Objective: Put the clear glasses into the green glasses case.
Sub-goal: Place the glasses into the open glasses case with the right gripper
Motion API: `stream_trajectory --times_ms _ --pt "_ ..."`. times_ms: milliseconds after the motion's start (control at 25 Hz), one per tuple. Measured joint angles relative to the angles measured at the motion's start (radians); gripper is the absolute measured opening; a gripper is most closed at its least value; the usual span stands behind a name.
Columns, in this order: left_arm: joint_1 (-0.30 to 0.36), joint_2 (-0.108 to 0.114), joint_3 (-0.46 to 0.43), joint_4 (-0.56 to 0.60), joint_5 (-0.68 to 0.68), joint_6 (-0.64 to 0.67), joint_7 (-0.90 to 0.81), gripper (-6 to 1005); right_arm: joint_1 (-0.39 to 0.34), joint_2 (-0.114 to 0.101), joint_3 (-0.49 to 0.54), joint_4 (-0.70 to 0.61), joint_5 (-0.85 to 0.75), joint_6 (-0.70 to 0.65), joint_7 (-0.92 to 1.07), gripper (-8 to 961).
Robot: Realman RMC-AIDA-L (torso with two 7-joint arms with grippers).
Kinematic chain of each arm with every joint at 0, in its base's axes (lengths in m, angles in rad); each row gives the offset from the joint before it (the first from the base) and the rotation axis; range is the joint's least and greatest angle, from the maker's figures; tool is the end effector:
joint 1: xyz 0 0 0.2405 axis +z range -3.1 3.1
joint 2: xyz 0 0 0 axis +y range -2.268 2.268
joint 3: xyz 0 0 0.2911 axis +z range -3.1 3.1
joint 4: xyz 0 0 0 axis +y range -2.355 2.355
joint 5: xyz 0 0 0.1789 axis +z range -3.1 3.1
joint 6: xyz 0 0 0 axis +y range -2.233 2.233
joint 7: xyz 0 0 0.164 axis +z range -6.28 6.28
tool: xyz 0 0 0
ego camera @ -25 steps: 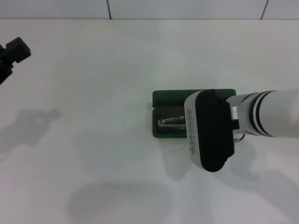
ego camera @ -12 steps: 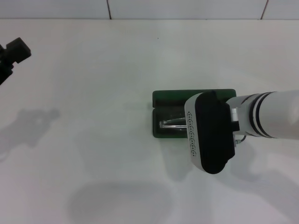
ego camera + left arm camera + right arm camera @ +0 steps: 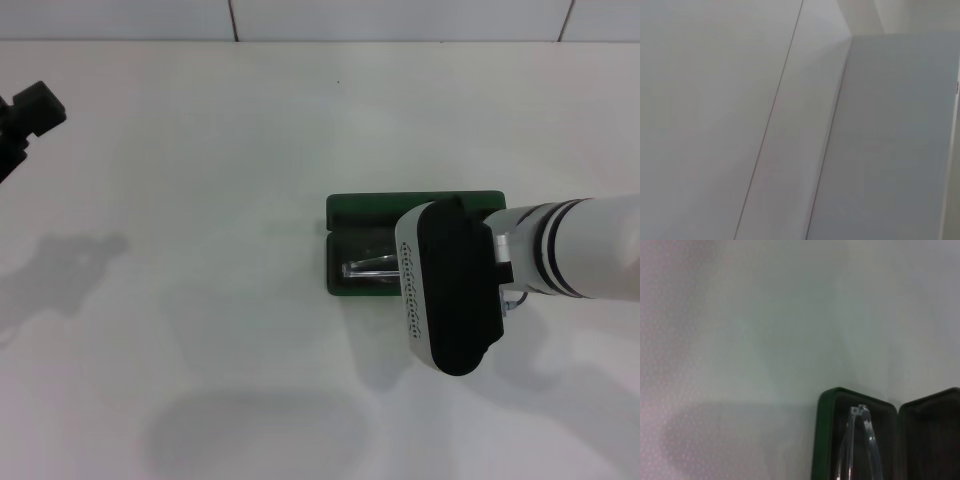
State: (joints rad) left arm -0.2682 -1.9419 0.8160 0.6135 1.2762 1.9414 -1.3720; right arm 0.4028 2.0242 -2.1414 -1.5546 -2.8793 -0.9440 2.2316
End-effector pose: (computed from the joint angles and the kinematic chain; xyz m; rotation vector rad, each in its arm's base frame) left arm -0.2675 0.2568 0.0766 -2.3795 -0.4759 -1.4603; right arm 0.1966 0.3133 -0.1038 -2.5217 -0.5702 -0.6145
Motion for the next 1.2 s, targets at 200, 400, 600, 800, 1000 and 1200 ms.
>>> stream_trajectory --times_ms 200,400,600,800,1000,1200 --pt "0.002 0.000 0.000 -0.002 0.000 -0.001 0.001 44 0.000 0.002 0.000 -0.001 0.000 0.000 0.000 103" --pt "0.006 0.000 0.000 -0.006 0.000 -0.001 0.002 44 -0.007 0.002 -0.002 -0.015 -0.002 0.004 0.000 186" --pt "0.006 0.000 0.000 -0.006 0.000 -0.001 0.003 44 -0.020 0.002 -0.006 -0.037 -0.008 0.005 0.000 182" --pt "0.007 0.000 0.000 -0.006 0.000 -0.001 0.004 44 -0.037 0.001 -0.011 -0.061 -0.011 0.005 0.000 182" --pt "0.008 -0.001 0.000 -0.006 0.000 0.000 0.004 44 -0.044 0.001 -0.016 -0.076 -0.013 -0.005 0.000 183" --pt "0.009 -0.002 0.000 -0.006 -0.001 0.001 0.000 44 -0.064 0.001 -0.030 -0.113 -0.013 -0.015 0.001 182"
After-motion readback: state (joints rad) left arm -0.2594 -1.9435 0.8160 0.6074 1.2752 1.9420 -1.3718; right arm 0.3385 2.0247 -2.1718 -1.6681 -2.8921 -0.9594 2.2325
